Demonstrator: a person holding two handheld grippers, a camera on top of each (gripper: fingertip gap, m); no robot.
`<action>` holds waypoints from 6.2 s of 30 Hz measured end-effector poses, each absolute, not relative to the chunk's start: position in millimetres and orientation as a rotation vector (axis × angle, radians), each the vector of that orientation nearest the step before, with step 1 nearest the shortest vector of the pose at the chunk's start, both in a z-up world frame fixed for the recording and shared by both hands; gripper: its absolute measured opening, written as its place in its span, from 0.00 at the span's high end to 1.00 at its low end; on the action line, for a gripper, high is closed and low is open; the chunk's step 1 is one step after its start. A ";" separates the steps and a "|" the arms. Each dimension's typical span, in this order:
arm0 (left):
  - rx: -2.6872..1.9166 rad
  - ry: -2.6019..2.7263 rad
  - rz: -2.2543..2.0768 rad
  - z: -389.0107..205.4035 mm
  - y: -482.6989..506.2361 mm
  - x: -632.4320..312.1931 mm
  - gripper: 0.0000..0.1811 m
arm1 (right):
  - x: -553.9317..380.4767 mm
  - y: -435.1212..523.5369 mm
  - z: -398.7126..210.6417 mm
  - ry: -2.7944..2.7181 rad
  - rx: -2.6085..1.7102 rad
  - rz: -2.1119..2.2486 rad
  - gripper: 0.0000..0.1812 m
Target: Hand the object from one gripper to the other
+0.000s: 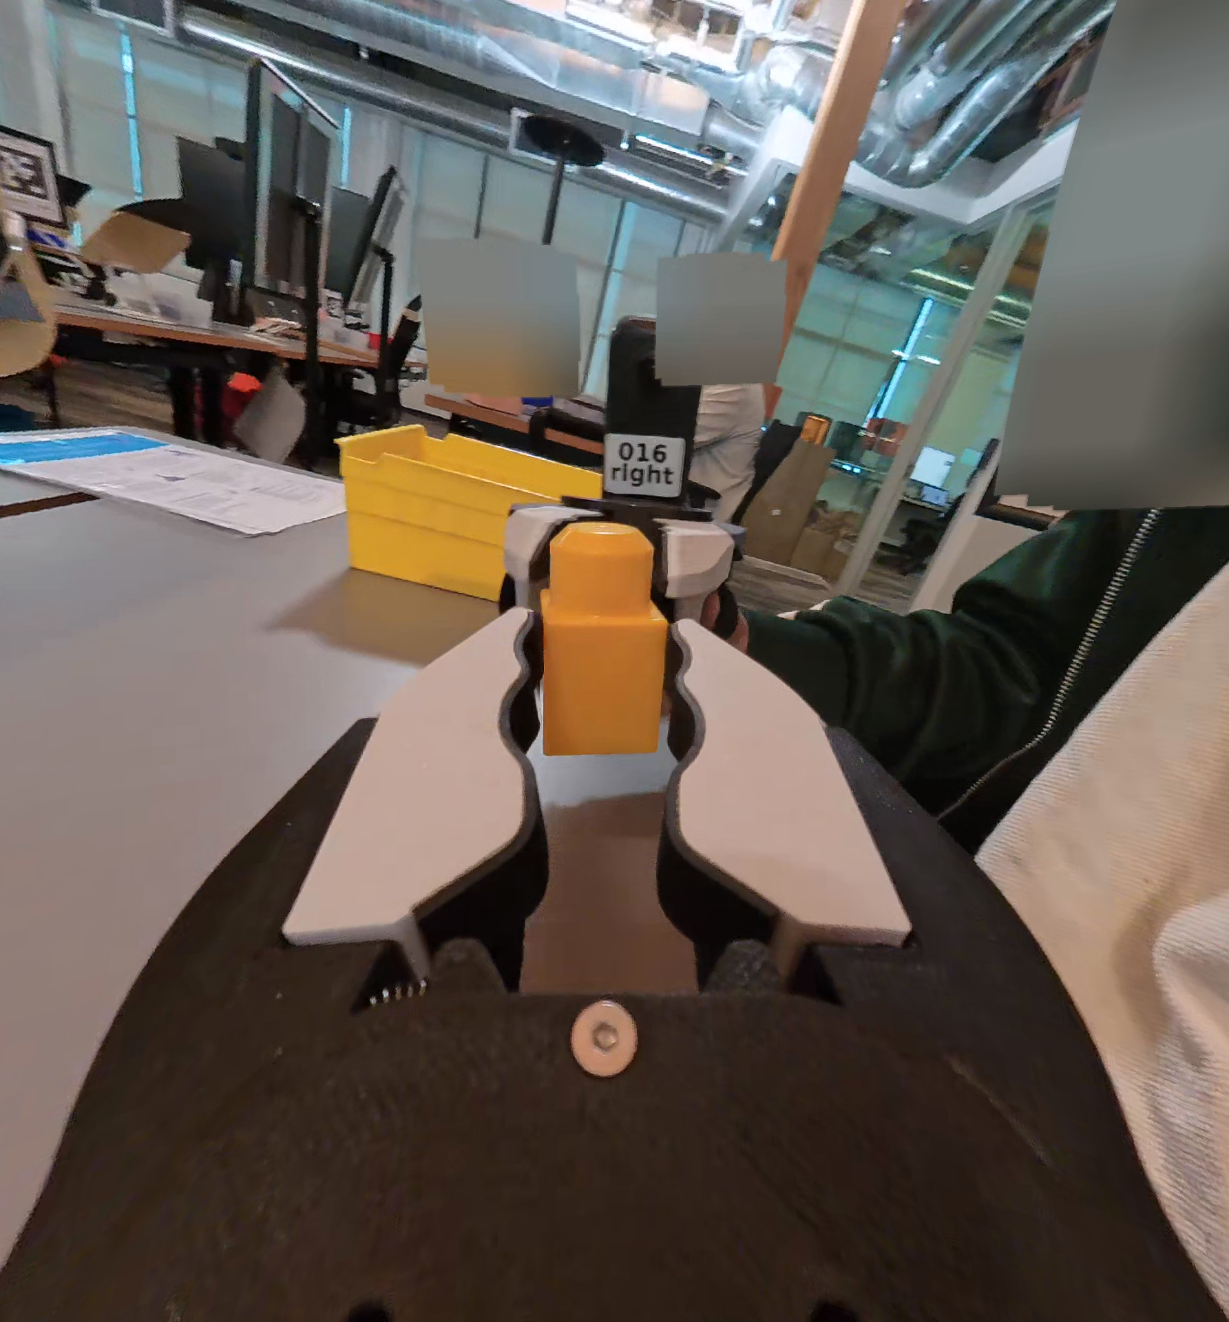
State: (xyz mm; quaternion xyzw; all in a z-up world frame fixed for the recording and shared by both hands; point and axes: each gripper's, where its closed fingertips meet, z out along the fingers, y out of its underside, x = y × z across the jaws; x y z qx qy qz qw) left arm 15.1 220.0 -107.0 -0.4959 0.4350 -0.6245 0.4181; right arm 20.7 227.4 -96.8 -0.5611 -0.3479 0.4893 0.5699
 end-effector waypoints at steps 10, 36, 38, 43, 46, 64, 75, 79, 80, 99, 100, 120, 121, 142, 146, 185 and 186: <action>-1.239 1.171 -1.596 -112.3 205.1 13.0 0.82 | 6.3 215.0 -96.5 -0.880 -1.299 1.207 0.84; -1.368 1.244 -1.417 -140.8 209.0 25.9 0.63 | 6.6 217.0 -102.2 -0.949 -1.342 1.017 0.84; -1.361 1.252 -1.413 -140.8 206.7 27.7 0.63 | 1.6 214.7 -105.0 -0.970 -1.354 1.017 0.84; -1.369 1.274 -1.410 -144.2 204.6 28.7 0.63 | -2.9 213.9 -104.2 -0.955 -1.365 1.029 0.84; -1.363 1.261 -1.430 -142.6 205.3 27.2 0.66 | -3.4 214.7 -104.8 -0.949 -1.375 1.026 0.84; -1.306 1.207 -1.513 -129.2 206.5 20.2 0.80 | 20.6 233.5 -81.6 -0.684 -1.296 1.109 0.62; -1.308 1.186 -1.511 -127.4 209.2 19.3 0.80 | 19.1 233.0 -84.7 -0.685 -1.311 1.145 0.63; -1.349 1.146 -1.431 -130.4 221.2 17.1 0.80 | 16.9 233.4 -87.3 -0.694 -1.323 1.134 0.63; -1.359 1.138 -1.407 -131.4 224.3 16.2 0.80 | 16.4 233.7 -88.3 -0.695 -1.328 1.133 0.63; -1.425 1.376 0.155 -183.8 283.6 -6.0 0.80 | 8.3 265.1 -160.2 -0.591 -1.796 0.764 0.66; -1.411 1.392 0.169 -185.2 280.7 -2.6 0.80 | 6.7 264.8 -164.7 -0.600 -1.817 0.742 0.65; -1.490 1.188 -0.364 -169.7 274.9 10.1 0.53 | 28.2 265.8 -137.9 -0.517 -1.679 0.967 0.80; -1.518 1.141 -0.515 -166.0 273.6 10.6 0.50 | 30.6 264.5 -130.6 -0.513 -1.635 1.010 0.80; -1.376 0.782 -1.807 -108.0 238.2 3.0 0.75 | 1.6 236.6 -114.6 -0.675 -1.483 1.251 0.81; -1.385 0.798 -1.792 -109.9 237.9 3.3 0.75 | 2.3 237.4 -113.6 -0.660 -1.480 1.259 0.81; -1.727 0.970 -1.264 -162.0 254.5 10.6 0.80 | 28.9 270.8 -185.0 -1.332 -1.436 -0.484 0.84; -1.730 0.970 -1.266 -163.0 254.7 10.6 0.80 | 29.1 270.9 -185.8 -1.335 -1.439 -0.487 0.84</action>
